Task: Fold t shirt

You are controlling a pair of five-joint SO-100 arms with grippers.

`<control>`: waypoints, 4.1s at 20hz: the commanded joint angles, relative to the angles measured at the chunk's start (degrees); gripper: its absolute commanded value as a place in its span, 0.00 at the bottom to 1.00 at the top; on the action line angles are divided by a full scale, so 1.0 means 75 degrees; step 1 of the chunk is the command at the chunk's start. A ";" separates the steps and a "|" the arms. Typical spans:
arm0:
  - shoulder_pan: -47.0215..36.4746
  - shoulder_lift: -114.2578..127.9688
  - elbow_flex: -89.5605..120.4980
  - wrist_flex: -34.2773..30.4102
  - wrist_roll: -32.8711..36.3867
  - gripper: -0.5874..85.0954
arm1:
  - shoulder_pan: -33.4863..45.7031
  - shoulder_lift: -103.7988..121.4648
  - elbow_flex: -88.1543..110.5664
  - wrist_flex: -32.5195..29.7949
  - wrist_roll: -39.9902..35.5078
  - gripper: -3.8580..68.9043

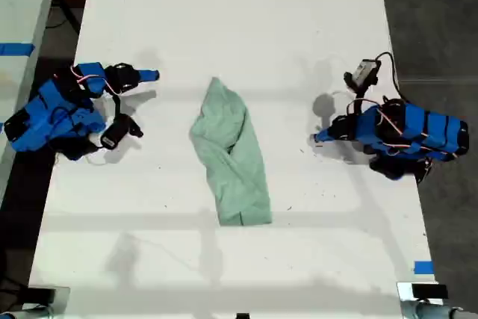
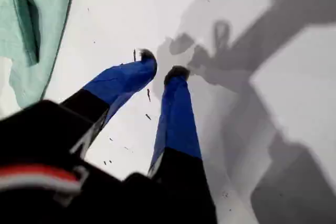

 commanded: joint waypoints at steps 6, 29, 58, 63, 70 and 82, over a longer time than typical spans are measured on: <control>-0.0223 0.0070 0.0176 0.0211 -0.0398 0.06 | 0.0012 0.0070 0.0199 0.0023 -0.0059 0.05; 0.5953 -0.9844 -0.6855 -0.2086 -0.4500 0.00 | -0.4102 -1.1965 -0.9914 -0.0586 0.3000 0.05; 0.8086 -1.9852 -1.6910 0.1488 -0.4500 0.00 | -0.5074 -1.8047 -1.4684 -0.1348 0.2941 0.05; 0.8332 -1.9312 -1.6945 0.1688 -0.4102 0.00 | -0.5590 -1.9582 -1.7660 -0.0504 0.2742 0.05; 0.8121 -1.7109 -1.6477 0.3352 -0.3984 0.00 | -0.4922 -1.7367 -1.7320 -0.0363 0.1254 0.05; 0.3293 -1.4145 -1.3676 0.3879 -0.0949 0.31 | 0.0012 -1.4730 -1.5621 0.1090 -0.2063 0.64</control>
